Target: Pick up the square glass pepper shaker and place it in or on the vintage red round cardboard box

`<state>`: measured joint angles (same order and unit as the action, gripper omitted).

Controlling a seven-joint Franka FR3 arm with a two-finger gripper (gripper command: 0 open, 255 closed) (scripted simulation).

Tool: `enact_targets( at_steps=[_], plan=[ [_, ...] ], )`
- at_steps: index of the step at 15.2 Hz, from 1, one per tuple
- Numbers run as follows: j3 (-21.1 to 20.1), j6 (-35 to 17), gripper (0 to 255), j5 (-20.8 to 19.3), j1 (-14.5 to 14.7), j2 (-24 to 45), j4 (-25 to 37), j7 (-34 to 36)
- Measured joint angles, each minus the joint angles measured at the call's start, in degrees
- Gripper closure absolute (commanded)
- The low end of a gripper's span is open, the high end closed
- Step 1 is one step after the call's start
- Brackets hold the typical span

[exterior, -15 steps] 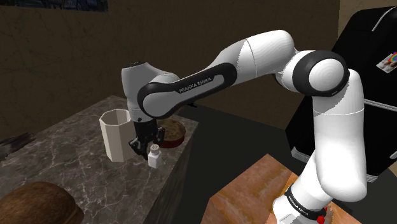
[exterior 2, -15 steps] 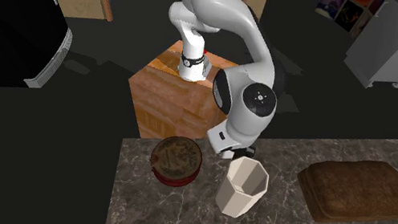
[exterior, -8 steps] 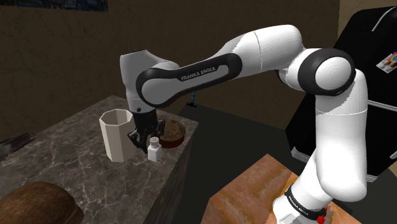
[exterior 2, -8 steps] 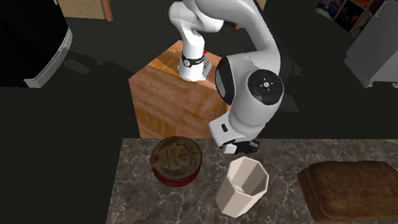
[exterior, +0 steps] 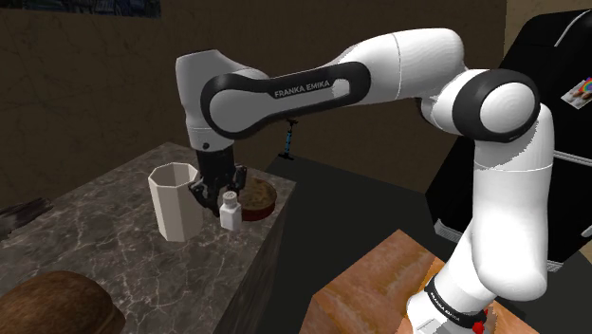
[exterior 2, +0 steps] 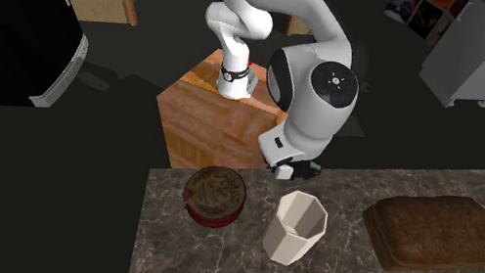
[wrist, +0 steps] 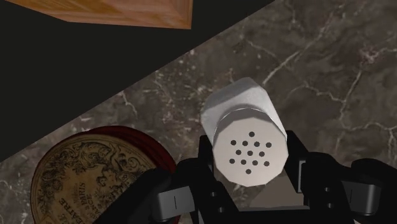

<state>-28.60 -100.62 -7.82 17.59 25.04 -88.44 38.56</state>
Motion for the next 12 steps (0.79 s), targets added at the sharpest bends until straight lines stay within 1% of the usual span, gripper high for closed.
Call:
enact_targets(
  at_steps=[7, 8, 11, 12],
  plan=[
    [-0.3, 4.3, 255, 0.6, 0.0, -1.2, 3.2, -0.2],
    [-0.1, 4.6, 255, 0.5, -0.2, -0.9, 3.8, -0.7],
    [0.8, 5.5, 255, 0.4, -2.3, -1.1, 4.5, -3.6],
    [1.2, 6.1, 255, 0.0, -2.8, -0.3, 5.9, -4.6]
  ],
)
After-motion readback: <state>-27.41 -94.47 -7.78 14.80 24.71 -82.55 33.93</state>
